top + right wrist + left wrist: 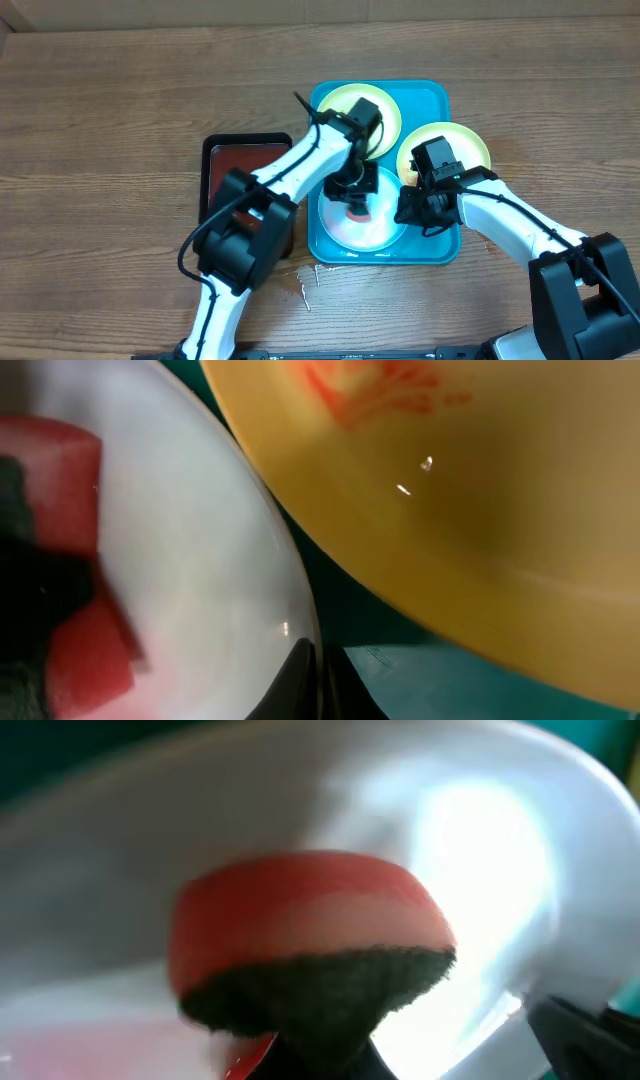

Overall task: Clean dirty plates on tray and stack at the side
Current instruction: 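Scrub the white plate with the sponge while right gripper holds its rim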

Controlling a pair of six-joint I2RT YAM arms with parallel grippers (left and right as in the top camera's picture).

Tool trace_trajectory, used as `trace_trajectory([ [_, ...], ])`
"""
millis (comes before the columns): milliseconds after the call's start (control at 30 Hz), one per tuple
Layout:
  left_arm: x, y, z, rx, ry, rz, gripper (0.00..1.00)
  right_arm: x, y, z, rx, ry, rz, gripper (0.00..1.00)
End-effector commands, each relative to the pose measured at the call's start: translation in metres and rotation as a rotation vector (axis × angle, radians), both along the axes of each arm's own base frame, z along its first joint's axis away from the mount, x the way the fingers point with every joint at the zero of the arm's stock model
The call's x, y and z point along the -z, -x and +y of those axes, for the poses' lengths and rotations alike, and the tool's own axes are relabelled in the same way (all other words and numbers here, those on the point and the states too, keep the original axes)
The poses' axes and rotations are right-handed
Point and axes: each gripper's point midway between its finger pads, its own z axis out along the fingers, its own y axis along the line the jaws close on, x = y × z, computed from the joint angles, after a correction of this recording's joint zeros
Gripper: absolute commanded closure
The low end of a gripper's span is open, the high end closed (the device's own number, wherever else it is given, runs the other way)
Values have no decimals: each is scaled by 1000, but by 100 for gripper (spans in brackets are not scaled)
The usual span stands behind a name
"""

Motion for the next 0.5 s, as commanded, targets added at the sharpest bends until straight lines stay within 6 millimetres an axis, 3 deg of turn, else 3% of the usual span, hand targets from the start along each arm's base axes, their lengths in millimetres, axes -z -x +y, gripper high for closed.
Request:
trace_trajectory([
  [0,19,39,-28,68,51,136,96,2,1,-2,-3,9,3,96],
  [167,18,43,-5,31,-47,176,96,1,1,-1,-3,7,4,96],
  [467,12,10,85,24,-470,27,96,1,1,-1,-3,6,3,96],
])
